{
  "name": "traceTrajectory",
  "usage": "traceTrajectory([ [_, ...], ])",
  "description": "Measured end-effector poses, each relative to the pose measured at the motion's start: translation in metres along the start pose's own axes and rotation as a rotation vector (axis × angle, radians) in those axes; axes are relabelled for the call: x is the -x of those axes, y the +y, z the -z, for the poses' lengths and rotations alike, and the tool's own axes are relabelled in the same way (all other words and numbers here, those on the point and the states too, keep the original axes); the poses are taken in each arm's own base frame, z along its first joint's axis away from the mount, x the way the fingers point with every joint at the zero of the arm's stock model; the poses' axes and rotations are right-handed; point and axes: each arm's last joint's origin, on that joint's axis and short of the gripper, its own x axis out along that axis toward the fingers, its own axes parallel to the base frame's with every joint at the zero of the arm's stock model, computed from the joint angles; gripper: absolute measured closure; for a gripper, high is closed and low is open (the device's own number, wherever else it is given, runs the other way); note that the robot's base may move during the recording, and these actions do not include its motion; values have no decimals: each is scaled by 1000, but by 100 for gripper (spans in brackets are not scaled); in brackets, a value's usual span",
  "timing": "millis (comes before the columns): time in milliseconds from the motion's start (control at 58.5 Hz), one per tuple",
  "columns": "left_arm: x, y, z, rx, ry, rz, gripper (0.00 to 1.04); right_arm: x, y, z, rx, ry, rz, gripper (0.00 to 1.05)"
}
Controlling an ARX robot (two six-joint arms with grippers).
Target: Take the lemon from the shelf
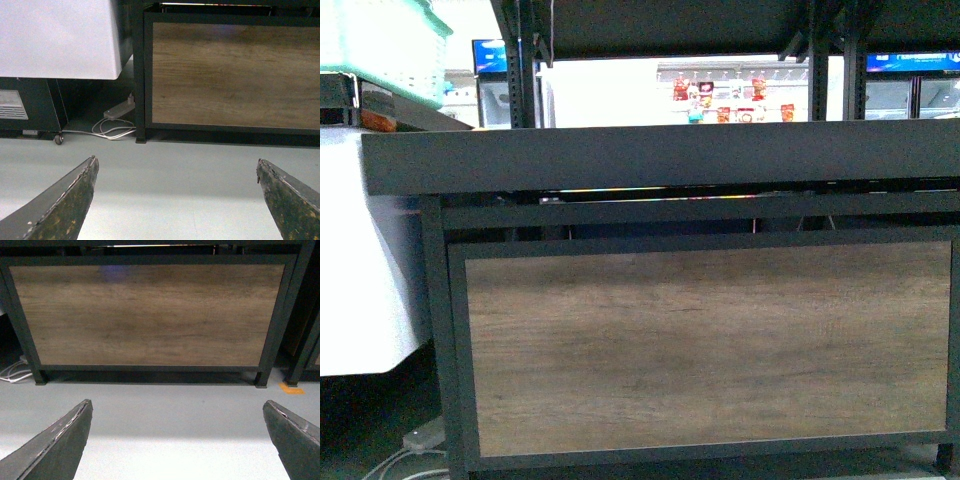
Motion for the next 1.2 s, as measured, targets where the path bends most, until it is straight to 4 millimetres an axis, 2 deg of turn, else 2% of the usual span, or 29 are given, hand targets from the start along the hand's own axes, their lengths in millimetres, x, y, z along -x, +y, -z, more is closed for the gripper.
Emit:
traceTrajectory([
  [1197,0,0,0,0,0,-1,8,0,0,0,0,0,-1,2],
])
